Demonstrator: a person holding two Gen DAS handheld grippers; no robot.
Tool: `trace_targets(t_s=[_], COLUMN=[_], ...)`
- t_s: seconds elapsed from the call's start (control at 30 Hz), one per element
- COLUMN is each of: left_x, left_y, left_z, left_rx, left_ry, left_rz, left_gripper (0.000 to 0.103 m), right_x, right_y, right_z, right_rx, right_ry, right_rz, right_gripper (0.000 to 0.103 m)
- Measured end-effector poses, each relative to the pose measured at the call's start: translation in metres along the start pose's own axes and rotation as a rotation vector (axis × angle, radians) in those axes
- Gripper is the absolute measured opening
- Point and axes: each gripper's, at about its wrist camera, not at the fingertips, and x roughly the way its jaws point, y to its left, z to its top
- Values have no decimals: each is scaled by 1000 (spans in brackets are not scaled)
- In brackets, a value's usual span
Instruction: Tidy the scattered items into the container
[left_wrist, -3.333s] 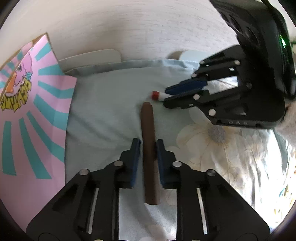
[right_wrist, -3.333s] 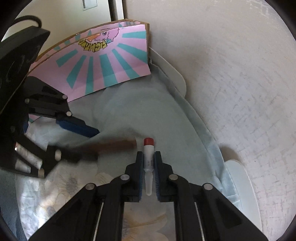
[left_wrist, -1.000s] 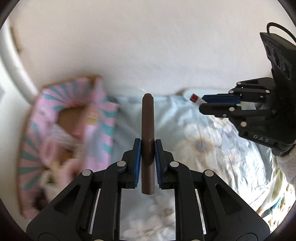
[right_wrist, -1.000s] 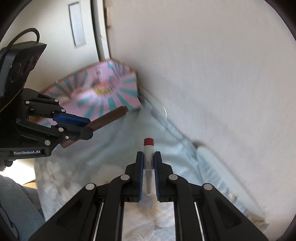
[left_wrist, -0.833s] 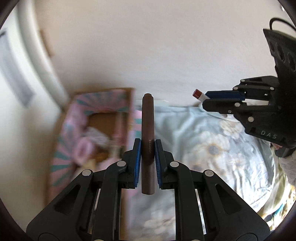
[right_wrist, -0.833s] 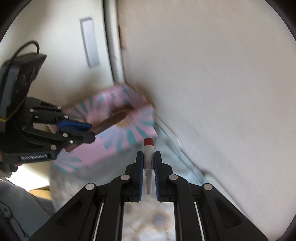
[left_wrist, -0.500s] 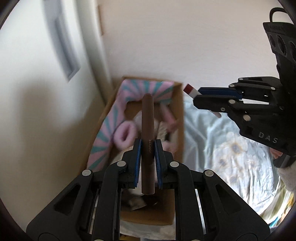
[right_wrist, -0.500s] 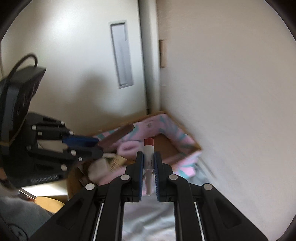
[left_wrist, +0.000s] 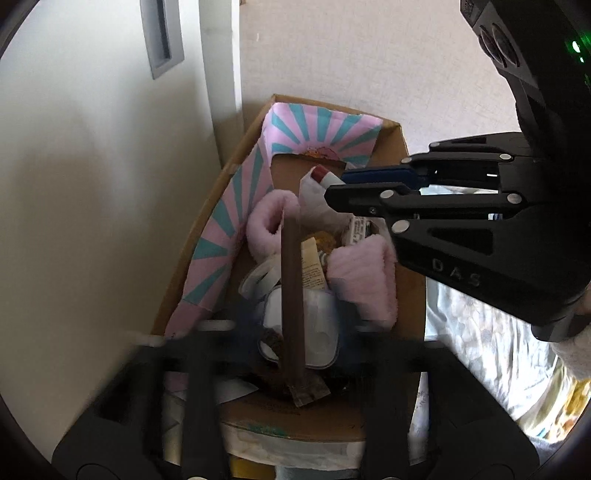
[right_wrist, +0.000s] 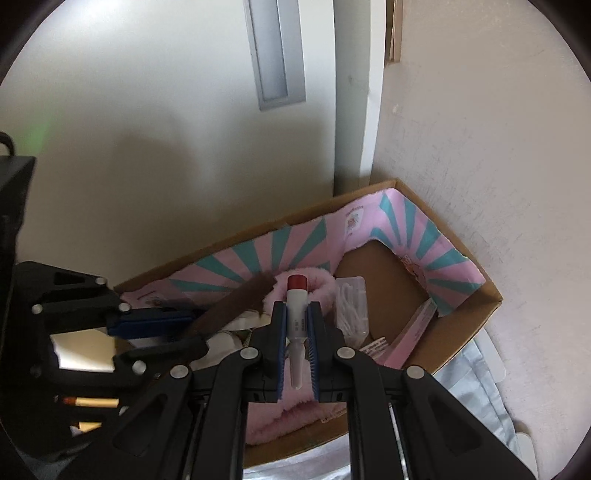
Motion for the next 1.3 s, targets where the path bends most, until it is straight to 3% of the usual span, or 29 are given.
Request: trace_targets(t_s=[0.03, 0.1, 0.17, 0.67, 0.93, 1.3], left_x=[-5, -13, -14, -22, -34, -85], left_y=[0, 0, 3, 21, 7, -40], left_z=[-1, -1, 3, 24, 40, 68], left_rx=[6, 19, 18, -57, -73, 38], left_ry=[-32, -63, -57, -50, -47, -115], left_rz=[8, -12, -6, -34, -34, -40], left_gripper=[101, 101, 101, 101, 102, 102], right_x=[-1, -7, -18, -75, -112, -186], right_y=[1, 1, -3, -23, -31, -51], right_z=[-1, -1, -1, -2, -18, -57], right_rx=[-4, 5, 27, 210, 411, 669], right_ry=[1, -20, -69, -158, -112, -125], right_rz=[-16, -35, -42, -83, -252, -411], right_gripper=[19, 57, 73, 74, 74, 74])
